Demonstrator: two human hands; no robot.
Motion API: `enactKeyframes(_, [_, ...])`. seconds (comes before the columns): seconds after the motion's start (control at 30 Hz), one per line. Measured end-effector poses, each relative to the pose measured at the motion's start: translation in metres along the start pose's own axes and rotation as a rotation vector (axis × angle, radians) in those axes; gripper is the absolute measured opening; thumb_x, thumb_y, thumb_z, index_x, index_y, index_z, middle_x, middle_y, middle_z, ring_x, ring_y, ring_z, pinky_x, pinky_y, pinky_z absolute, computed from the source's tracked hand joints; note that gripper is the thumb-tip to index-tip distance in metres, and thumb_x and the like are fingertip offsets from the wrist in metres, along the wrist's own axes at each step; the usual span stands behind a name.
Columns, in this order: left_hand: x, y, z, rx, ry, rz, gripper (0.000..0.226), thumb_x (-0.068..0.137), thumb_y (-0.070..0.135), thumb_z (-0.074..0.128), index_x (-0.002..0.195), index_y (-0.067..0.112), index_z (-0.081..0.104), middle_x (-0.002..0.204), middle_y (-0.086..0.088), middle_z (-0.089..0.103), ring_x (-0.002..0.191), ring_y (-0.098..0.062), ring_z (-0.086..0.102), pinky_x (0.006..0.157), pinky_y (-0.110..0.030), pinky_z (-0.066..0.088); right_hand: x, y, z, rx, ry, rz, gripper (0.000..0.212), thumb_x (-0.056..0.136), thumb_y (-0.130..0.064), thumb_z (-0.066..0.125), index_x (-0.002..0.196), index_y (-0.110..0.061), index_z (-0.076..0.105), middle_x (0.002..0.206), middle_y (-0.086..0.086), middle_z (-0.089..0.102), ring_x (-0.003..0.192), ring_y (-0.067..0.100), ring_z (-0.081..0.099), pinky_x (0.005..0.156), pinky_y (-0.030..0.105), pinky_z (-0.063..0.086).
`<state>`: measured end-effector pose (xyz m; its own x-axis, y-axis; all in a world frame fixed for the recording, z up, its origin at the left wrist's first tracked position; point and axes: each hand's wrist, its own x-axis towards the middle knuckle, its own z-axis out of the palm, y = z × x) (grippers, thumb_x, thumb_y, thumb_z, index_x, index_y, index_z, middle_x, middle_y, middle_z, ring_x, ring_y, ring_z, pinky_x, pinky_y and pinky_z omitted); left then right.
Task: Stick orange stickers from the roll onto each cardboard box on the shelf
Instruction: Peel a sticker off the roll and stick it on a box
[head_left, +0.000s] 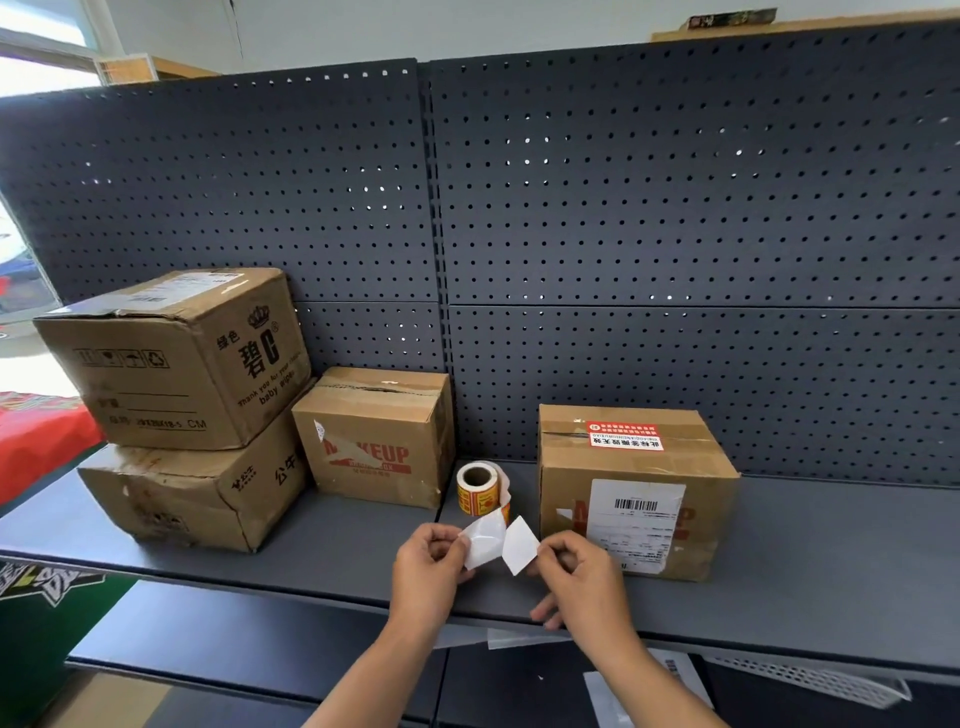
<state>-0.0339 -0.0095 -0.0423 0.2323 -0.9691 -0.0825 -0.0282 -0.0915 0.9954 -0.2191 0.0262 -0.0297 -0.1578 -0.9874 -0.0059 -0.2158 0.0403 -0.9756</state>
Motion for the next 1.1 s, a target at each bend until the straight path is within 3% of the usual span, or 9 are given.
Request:
enactKeyframes(0.23, [-0.002,-0.011,-0.010,0.136,0.086,0.003,0.002,0.098,0.017,0.069,0.099,0.016,0.067,0.093,-0.005,0.077,0.076,-0.014,0.076,0.081,-0.046,0.064,-0.005,0.001,-0.024,-0.094,-0.027,-0.042,0.014,0.100,-0.013,0.062,0.088,-0.016,0.070,0.079,0.005,0.075,0.053,0.028,0.072,0.048,0.036,0.055])
enactKeyframes(0.43, [-0.030,0.015,0.002,0.343,-0.003,0.273,0.033,0.095,0.020,0.070,0.119,0.037,0.054,0.120,0.021,0.056,0.112,0.001,0.057,0.093,-0.026,0.051,-0.013,-0.022,-0.032,-0.136,0.024,-0.200,0.013,0.098,-0.020,0.066,0.086,-0.022,0.070,0.079,0.000,0.074,0.048,0.021,0.067,0.043,0.033,0.054])
enactKeyframes(0.53, [-0.053,0.033,0.010,0.251,-0.021,0.371,0.022,0.098,0.017,0.064,0.107,0.036,0.059,0.106,0.018,0.062,0.100,-0.002,0.061,0.082,-0.020,0.051,-0.017,-0.029,-0.027,-0.208,0.099,-0.331,0.016,0.096,-0.023,0.069,0.082,-0.030,0.068,0.073,-0.006,0.071,0.051,0.015,0.064,0.041,0.032,0.053])
enactKeyframes(0.6, [-0.068,0.043,0.016,0.160,-0.076,0.381,0.011,0.102,0.019,0.061,0.103,0.031,0.062,0.098,0.014,0.068,0.090,-0.008,0.065,0.077,-0.024,0.053,-0.018,-0.028,-0.022,-0.304,0.153,-0.421,0.015,0.095,-0.027,0.069,0.081,-0.032,0.065,0.066,-0.011,0.066,0.055,0.011,0.063,0.046,0.038,0.054])
enactKeyframes(0.67, [-0.077,0.049,0.023,0.045,-0.178,0.331,0.008,0.104,0.022,0.060,0.109,0.026,0.064,0.101,0.008,0.072,0.096,-0.013,0.069,0.085,-0.031,0.058,-0.021,-0.025,-0.019,-0.426,0.178,-0.502,0.014,0.094,-0.030,0.069,0.082,-0.033,0.062,0.063,-0.013,0.063,0.058,0.009,0.061,0.050,0.037,0.052])
enactKeyframes(0.77, [-0.084,0.055,0.035,-0.204,-0.222,0.100,0.014,0.104,0.025,0.060,0.116,0.018,0.065,0.110,-0.006,0.074,0.105,-0.022,0.073,0.094,-0.040,0.060,-0.028,-0.027,-0.017,-0.553,0.183,-0.595,0.012,0.094,-0.030,0.068,0.086,-0.034,0.061,0.064,-0.023,0.055,0.060,0.002,0.058,0.048,0.025,0.047])
enactKeyframes(0.9, [-0.083,0.060,0.037,-0.381,-0.224,-0.043,0.028,0.100,0.030,0.065,0.117,0.008,0.066,0.111,-0.015,0.076,0.106,-0.027,0.074,0.095,-0.039,0.060,-0.031,-0.031,-0.016,-0.549,0.128,-0.644,0.002,0.096,-0.037,0.062,0.095,-0.036,0.062,0.078,-0.025,0.059,0.069,0.002,0.059,0.053,0.026,0.050])
enactKeyframes(1.0, [-0.083,0.057,0.032,-0.414,-0.223,-0.074,0.022,0.100,0.019,0.066,0.116,0.005,0.066,0.112,-0.018,0.075,0.105,-0.029,0.074,0.088,-0.035,0.059,-0.032,-0.031,-0.019,-0.555,0.040,-0.674,0.012,0.098,-0.044,0.057,0.107,-0.038,0.062,0.095,-0.024,0.059,0.079,0.004,0.061,0.060,0.029,0.054])
enactKeyframes(1.1, [-0.081,0.052,0.027,-0.433,-0.194,-0.115,0.018,0.101,0.009,0.062,0.117,0.003,0.063,0.112,-0.021,0.075,0.101,-0.028,0.075,0.081,-0.032,0.059,-0.034,-0.030,-0.025,-0.470,-0.074,-0.628,0.018,0.096,-0.044,0.066,0.113,-0.039,0.066,0.100,-0.022,0.058,0.083,0.009,0.063,0.065,0.030,0.055])
